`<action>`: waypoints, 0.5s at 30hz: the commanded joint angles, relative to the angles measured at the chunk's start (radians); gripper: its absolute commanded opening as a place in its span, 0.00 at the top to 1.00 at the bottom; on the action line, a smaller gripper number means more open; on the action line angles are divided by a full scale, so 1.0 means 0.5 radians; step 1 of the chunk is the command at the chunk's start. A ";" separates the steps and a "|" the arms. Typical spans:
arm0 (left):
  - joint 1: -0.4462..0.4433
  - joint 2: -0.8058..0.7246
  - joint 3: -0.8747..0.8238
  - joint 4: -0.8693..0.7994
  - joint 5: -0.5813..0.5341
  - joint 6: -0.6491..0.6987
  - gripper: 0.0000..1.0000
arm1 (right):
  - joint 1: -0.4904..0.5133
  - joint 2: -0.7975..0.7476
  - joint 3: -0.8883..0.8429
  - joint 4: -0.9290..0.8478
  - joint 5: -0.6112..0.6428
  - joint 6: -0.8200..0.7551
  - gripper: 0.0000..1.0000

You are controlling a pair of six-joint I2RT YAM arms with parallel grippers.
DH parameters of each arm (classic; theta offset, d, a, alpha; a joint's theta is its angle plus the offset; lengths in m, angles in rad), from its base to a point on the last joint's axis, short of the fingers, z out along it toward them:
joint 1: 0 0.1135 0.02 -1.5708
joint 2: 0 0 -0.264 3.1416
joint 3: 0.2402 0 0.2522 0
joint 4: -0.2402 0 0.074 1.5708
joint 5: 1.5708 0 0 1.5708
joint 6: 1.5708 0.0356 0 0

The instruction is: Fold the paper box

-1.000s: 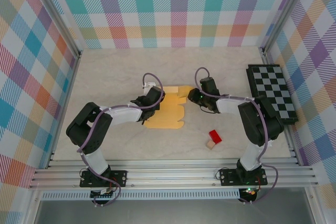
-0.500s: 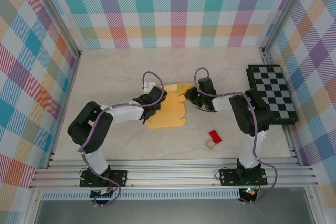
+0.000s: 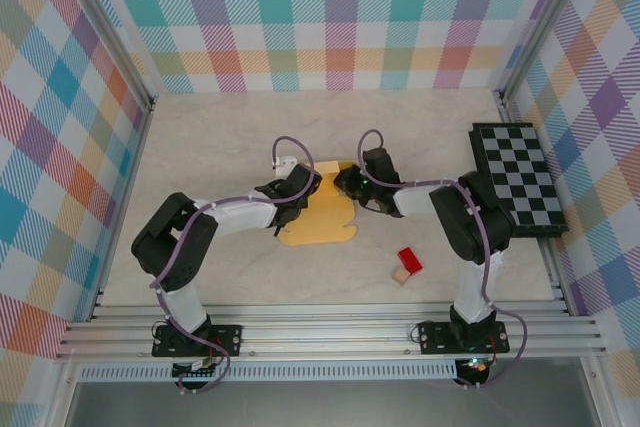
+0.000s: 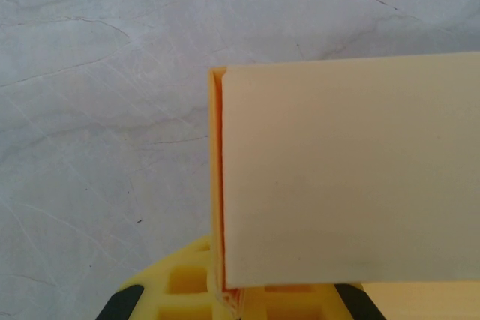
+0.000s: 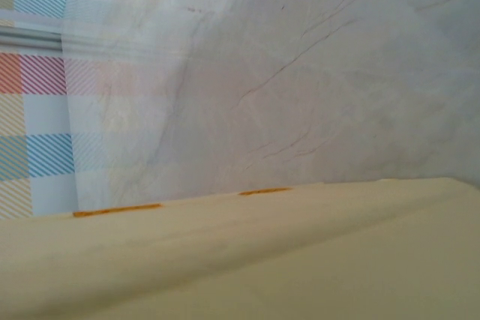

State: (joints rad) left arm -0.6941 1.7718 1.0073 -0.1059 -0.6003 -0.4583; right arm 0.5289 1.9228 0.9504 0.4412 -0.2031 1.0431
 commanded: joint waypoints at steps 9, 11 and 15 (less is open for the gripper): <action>-0.048 0.026 0.011 -0.107 0.054 -0.050 1.00 | 0.132 0.091 0.022 -0.313 0.198 0.121 0.91; -0.047 0.024 0.012 -0.110 0.044 -0.044 1.00 | 0.133 0.083 -0.010 -0.306 0.214 0.120 0.91; -0.048 0.042 0.012 -0.116 0.014 -0.040 1.00 | 0.133 0.018 0.047 -0.357 0.163 -0.011 0.90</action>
State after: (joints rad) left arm -0.6945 1.7718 1.0073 -0.1066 -0.6037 -0.4793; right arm 0.5827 1.9385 0.9691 0.3405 -0.1085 1.0790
